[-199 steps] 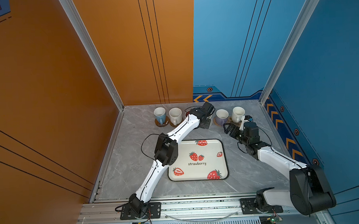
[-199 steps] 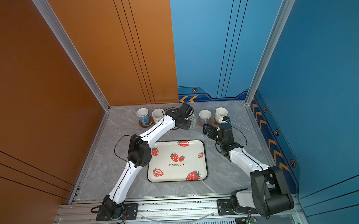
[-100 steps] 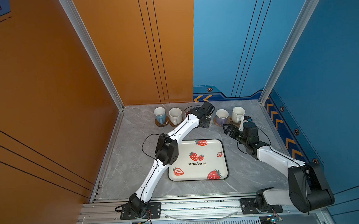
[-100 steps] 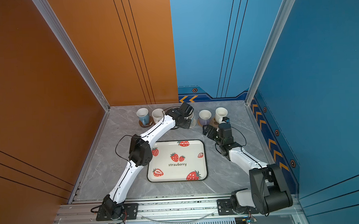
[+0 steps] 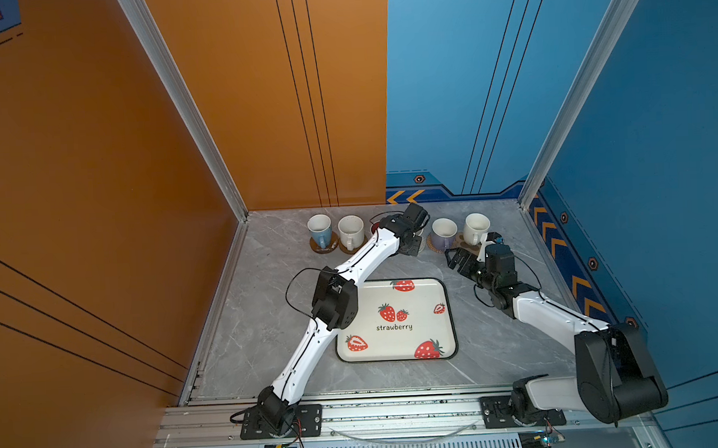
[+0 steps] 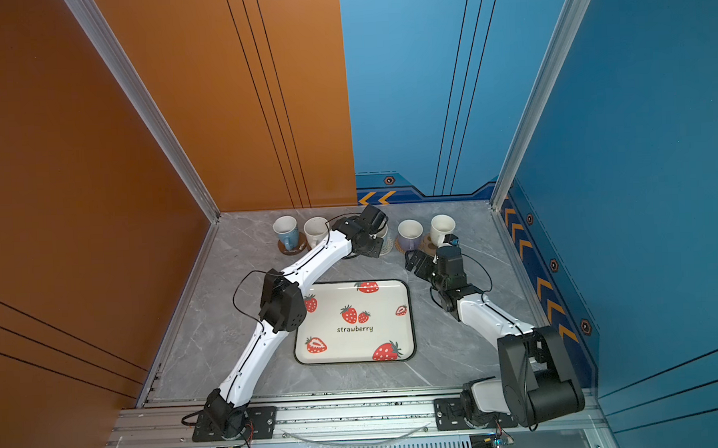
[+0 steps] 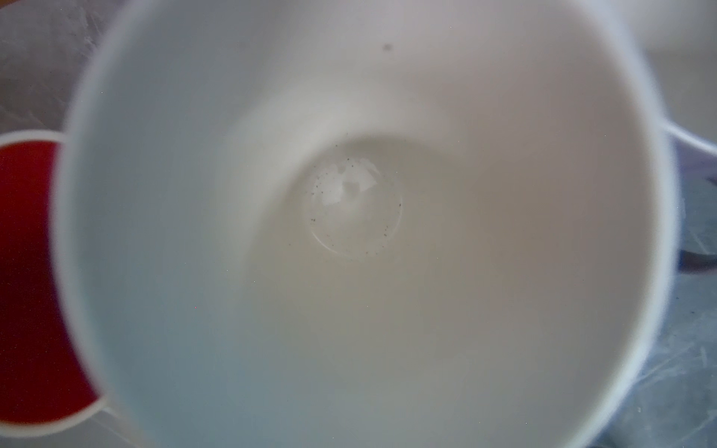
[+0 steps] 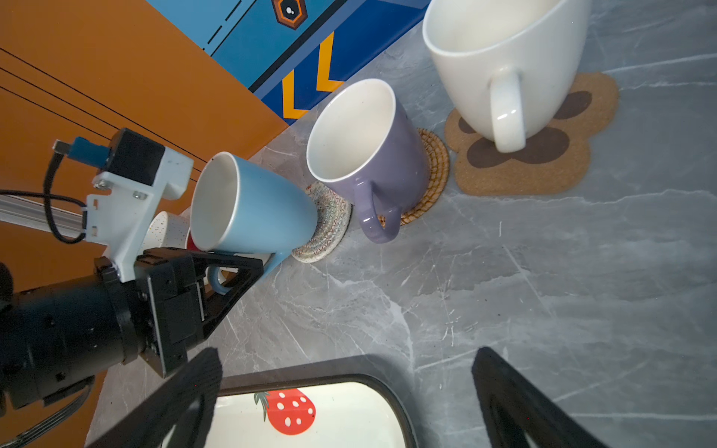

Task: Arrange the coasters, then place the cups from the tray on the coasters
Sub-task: 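Lower the light-blue mug onto the woven coaster beside the red-inside mug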

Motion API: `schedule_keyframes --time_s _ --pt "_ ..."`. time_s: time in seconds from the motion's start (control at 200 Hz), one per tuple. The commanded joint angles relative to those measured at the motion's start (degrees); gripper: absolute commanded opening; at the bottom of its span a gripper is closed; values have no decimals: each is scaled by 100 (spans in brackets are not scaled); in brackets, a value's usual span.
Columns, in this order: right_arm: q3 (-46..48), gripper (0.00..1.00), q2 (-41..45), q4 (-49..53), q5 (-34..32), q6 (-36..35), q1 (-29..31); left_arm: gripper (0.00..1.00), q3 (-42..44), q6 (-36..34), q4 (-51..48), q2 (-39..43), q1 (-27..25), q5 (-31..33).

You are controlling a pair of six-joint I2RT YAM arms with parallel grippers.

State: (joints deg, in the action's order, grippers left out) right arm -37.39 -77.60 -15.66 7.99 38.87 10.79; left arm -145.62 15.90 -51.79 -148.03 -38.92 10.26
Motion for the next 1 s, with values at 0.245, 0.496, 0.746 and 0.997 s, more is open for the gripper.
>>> schedule_keyframes --time_s 0.245,0.496,0.746,0.997 --pt "-166 99 -141 -139 142 2 -46 0 -428 52 231 -182 95 -34" --pt "-198 99 -209 -143 185 7 -45 0 -432 71 226 -235 103 -60" --pt "-208 99 -229 -148 200 8 -49 0 -479 89 223 -213 103 -86" --pt "-221 99 -247 -148 223 7 -50 0 -590 115 256 -224 95 -144"
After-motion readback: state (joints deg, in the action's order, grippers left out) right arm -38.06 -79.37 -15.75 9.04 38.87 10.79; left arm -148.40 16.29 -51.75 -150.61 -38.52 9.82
